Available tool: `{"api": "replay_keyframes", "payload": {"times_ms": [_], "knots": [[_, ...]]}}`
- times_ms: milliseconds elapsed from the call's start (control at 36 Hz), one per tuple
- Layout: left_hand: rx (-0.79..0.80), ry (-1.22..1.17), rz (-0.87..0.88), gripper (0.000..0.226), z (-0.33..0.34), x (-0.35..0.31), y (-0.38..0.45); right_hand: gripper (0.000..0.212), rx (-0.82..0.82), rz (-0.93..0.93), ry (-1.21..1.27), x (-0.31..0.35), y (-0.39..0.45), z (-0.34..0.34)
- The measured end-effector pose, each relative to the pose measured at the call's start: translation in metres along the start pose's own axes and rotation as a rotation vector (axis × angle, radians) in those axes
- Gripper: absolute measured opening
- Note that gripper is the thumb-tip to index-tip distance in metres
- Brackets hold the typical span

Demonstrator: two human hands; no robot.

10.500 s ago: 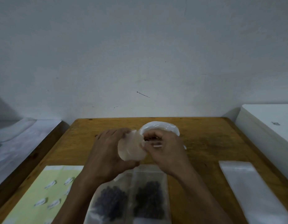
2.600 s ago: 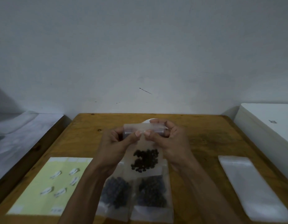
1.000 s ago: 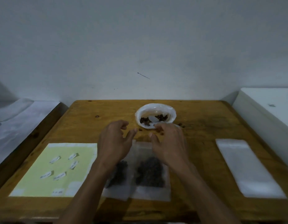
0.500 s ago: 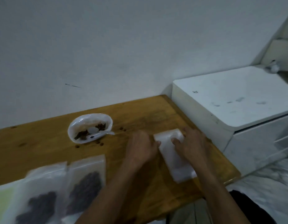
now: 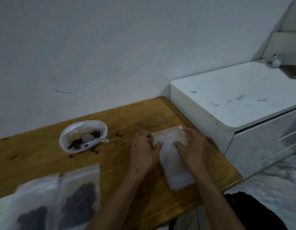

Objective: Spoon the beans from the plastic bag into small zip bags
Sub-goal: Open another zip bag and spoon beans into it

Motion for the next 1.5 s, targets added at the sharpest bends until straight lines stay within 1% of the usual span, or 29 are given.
{"api": "replay_keyframes", "payload": {"times_ms": [56,111,194,250,306,417,444,528,583,611,639,694,722,750,778,806,889,944,1000,1083,1194,1250,1333,1389,1500], "knots": [[-0.007,-0.184,-0.038,0.022,-0.006,-0.001,-0.002,0.047,-0.029,0.008,0.113,0.006,0.000,-0.007],[0.022,-0.381,-0.119,0.018,-0.010,-0.001,-0.004,0.042,-0.039,0.021,0.229,0.014,0.001,-0.013],[0.074,-0.705,-0.225,0.016,-0.017,-0.001,-0.008,0.036,0.010,0.043,0.417,0.030,-0.002,-0.016],[0.067,-0.762,-0.208,0.015,-0.035,-0.002,-0.010,0.039,0.067,0.052,0.458,0.044,-0.005,-0.014],[0.068,-0.753,-0.154,0.015,-0.059,0.000,-0.012,0.038,0.169,0.054,0.474,0.059,-0.009,-0.006],[0.067,-0.675,-0.037,0.013,-0.109,0.010,-0.022,0.012,0.435,0.038,0.554,0.095,-0.027,0.025],[0.054,-0.648,-0.019,0.013,-0.122,0.016,-0.026,0.009,0.501,0.026,0.568,0.102,-0.033,0.035],[-0.017,-0.549,0.005,0.014,-0.155,0.041,-0.032,0.009,0.657,0.005,0.594,0.118,-0.055,0.068],[-0.071,-0.456,-0.022,0.017,-0.171,0.062,-0.036,0.006,0.695,-0.021,0.593,0.126,-0.068,0.088],[-0.139,-0.365,-0.041,0.020,-0.181,0.075,-0.038,0.007,0.695,-0.020,0.597,0.128,-0.074,0.099],[-0.240,-0.245,-0.056,0.024,-0.193,0.085,-0.041,0.009,0.689,-0.014,0.609,0.131,-0.081,0.110],[-0.483,-0.022,-0.055,0.023,-0.224,0.098,-0.055,0.008,0.685,-0.015,0.620,0.139,-0.095,0.132],[-0.570,0.036,-0.045,0.019,-0.236,0.101,-0.063,0.006,0.686,-0.027,0.615,0.144,-0.102,0.142],[-0.612,0.051,-0.050,0.017,-0.243,0.105,-0.070,0.005,0.694,-0.041,0.617,0.149,-0.110,0.151],[-0.620,0.034,-0.066,0.018,-0.248,0.111,-0.074,0.005,0.710,-0.055,0.627,0.156,-0.119,0.159],[-0.595,-0.010,-0.093,0.020,-0.249,0.119,-0.076,0.005,0.736,-0.069,0.642,0.162,-0.127,0.167],[-0.474,-0.276,-0.203,0.030,-0.246,0.143,-0.077,0.008,0.831,-0.109,0.690,0.180,-0.152,0.188],[-0.447,-0.425,-0.261,0.038,-0.246,0.156,-0.080,0.010,0.887,-0.084,0.726,0.188,-0.164,0.199],[-0.437,-0.483,-0.284,0.043,-0.248,0.164,-0.082,0.013,0.930,-0.053,0.730,0.192,-0.173,0.209],[-0.434,-0.506,-0.299,0.041,-0.253,0.172,-0.085,0.014,0.954,-0.032,0.720,0.194,-0.176,0.218],[-0.439,-0.491,-0.265,0.020,-0.257,0.176,-0.084,0.018,0.978,-0.038,0.709,0.193,-0.175,0.225],[-0.439,-0.472,-0.251,0.015,-0.257,0.178,-0.083,0.019,0.989,-0.035,0.710,0.192,-0.174,0.226],[-0.437,-0.421,-0.228,0.019,-0.257,0.179,-0.080,0.018,0.969,-0.057,0.674,0.189,-0.170,0.228],[-0.439,-0.398,-0.211,0.021,-0.256,0.177,-0.080,0.017,0.936,-0.111,0.630,0.189,-0.167,0.228],[-0.427,-0.431,-0.187,0.019,-0.255,0.172,-0.080,0.021,0.921,-0.189,0.596,0.192,-0.167,0.224]]}}
Point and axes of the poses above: each hand's wrist, its own y-axis towards the middle knuckle, its own z-axis out of the palm, x = y × z, the point moved 8 cm from there along y, towards the middle knuckle, and after that the axes turned 13 degrees about y, right-handed, at the moved point
